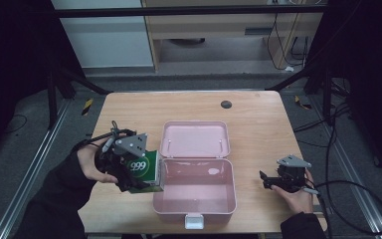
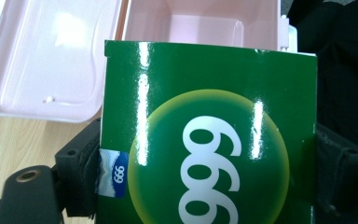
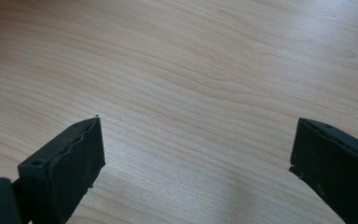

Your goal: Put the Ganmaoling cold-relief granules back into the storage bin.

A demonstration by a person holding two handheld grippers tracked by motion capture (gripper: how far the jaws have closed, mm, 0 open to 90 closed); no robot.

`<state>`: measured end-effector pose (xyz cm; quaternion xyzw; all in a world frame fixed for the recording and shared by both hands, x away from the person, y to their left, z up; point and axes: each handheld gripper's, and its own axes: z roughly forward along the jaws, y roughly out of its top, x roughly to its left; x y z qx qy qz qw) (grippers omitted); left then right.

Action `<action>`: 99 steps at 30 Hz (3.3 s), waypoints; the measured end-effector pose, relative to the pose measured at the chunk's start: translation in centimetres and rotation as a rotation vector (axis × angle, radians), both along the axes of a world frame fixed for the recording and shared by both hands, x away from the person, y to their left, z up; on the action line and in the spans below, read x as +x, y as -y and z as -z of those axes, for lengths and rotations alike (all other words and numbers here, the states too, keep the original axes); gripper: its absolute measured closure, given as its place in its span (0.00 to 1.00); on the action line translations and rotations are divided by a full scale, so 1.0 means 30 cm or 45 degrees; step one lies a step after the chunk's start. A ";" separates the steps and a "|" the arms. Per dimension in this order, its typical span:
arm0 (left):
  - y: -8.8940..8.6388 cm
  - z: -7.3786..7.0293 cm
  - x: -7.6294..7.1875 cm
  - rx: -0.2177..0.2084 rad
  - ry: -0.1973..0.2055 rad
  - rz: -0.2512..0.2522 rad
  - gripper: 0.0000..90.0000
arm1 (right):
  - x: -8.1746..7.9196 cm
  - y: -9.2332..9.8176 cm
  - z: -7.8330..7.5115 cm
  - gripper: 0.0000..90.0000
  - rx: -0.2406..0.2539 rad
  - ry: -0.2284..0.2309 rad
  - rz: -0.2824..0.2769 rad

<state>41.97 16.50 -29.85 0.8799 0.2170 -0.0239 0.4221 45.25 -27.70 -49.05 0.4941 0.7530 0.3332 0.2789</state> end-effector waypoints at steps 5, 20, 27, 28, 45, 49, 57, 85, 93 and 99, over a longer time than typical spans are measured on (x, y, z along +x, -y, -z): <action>0.025 -0.008 0.006 0.052 0.030 0.074 0.16 | 0.000 0.000 0.000 0.04 -0.003 0.001 -0.001; 0.130 0.004 0.020 0.092 0.065 0.199 0.16 | 0.000 0.000 0.000 0.04 0.000 0.003 -0.001; 0.168 0.016 0.022 0.102 0.072 0.228 0.16 | 0.000 0.000 0.000 0.04 -0.001 0.002 -0.003; 0.173 0.019 0.024 0.102 0.068 0.232 0.16 | 0.000 0.000 0.000 0.03 -0.002 0.002 -0.003; 0.214 0.101 0.037 0.128 0.038 0.223 0.16 | 0.001 -0.003 0.003 0.03 -0.008 0.001 -0.007; 0.218 0.124 0.044 0.147 0.028 0.224 0.16 | 0.002 -0.004 0.004 0.03 -0.010 0.001 -0.010; 0.222 0.179 0.044 0.142 -0.013 0.185 0.16 | 0.002 -0.008 0.008 0.03 -0.018 -0.007 -0.013; 0.232 0.328 0.032 0.096 -0.097 0.074 0.16 | 0.004 -0.012 0.014 0.03 -0.034 -0.012 -0.027; 0.235 0.351 0.031 0.093 -0.100 0.061 0.16 | 0.004 -0.012 0.014 0.03 -0.039 -0.011 -0.030; 0.233 0.370 0.034 0.119 -0.074 0.097 0.15 | 0.003 -0.014 0.014 0.02 -0.037 -0.018 -0.026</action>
